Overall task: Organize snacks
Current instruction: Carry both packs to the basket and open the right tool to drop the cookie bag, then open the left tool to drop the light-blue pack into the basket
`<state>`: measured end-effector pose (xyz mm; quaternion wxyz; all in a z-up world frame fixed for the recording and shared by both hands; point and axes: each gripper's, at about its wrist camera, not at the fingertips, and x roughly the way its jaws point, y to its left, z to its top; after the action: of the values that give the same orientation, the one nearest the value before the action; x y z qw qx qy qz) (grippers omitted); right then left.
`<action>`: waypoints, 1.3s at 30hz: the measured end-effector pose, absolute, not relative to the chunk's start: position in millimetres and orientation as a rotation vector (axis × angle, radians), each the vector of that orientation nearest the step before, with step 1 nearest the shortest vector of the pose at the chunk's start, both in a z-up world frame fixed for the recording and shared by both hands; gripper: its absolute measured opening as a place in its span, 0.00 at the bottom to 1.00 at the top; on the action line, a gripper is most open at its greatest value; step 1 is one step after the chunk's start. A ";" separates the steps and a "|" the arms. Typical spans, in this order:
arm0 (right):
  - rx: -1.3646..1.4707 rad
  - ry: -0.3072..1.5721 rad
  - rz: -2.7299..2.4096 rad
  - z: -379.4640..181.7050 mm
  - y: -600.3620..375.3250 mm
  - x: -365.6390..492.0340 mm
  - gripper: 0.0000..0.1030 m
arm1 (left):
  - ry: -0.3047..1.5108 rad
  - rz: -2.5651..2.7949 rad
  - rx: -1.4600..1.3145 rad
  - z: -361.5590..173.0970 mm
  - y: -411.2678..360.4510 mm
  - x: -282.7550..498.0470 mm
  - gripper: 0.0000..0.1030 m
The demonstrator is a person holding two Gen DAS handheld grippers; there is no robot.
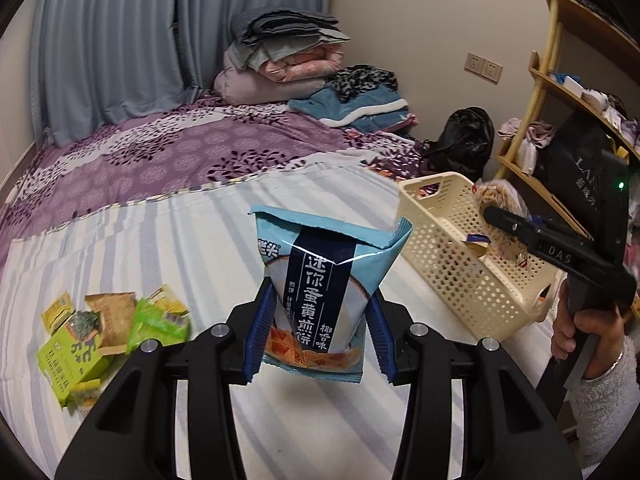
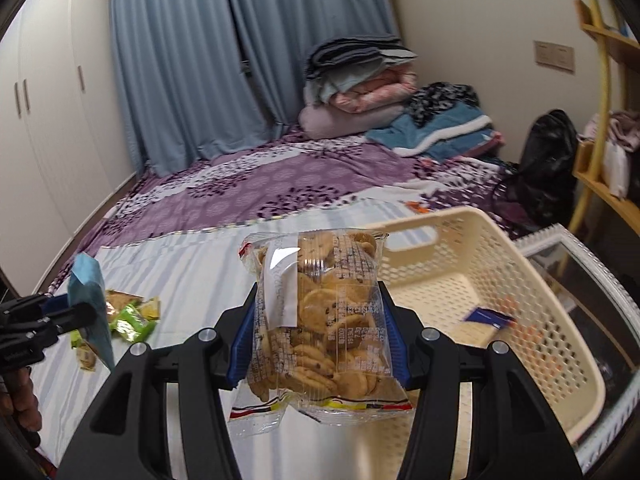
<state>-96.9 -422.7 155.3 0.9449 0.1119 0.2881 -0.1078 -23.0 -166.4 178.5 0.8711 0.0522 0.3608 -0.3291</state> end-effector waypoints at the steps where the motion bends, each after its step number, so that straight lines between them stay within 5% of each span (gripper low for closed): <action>1: 0.230 0.591 -0.245 151.6 -430.8 -103.4 0.52 | 0.755 -0.699 0.115 179.3 -172.7 -24.4 0.44; 13: 0.324 0.672 -0.397 106.1 -494.7 -142.2 0.54 | 0.752 -0.847 0.181 191.4 -261.2 -41.1 0.44; 19: 0.247 0.697 -0.414 103.4 -497.7 -147.1 0.64 | 0.747 -0.905 0.202 197.2 -303.0 -46.2 0.44; 35: 0.197 0.726 -0.411 98.2 -497.2 -153.9 0.64 | 0.767 -1.030 0.212 199.9 -410.5 -33.6 0.46; 36: 0.195 0.727 -0.412 97.7 -497.1 -154.2 0.64 | 0.780 -1.035 0.201 198.3 -415.5 -31.5 0.56; 37: 0.193 0.729 -0.414 97.3 -496.8 -154.6 0.64 | 0.787 -1.034 0.190 197.2 -416.7 -29.8 0.79; 39: 0.194 0.729 -0.413 96.8 -496.5 -155.4 0.64 | 0.769 -1.010 0.158 199.0 -414.5 -29.4 0.93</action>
<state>-155.4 -496.5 96.8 0.9089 0.0943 0.3535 -0.2000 -29.4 -414.5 199.0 0.8022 0.0738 0.3589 -0.4713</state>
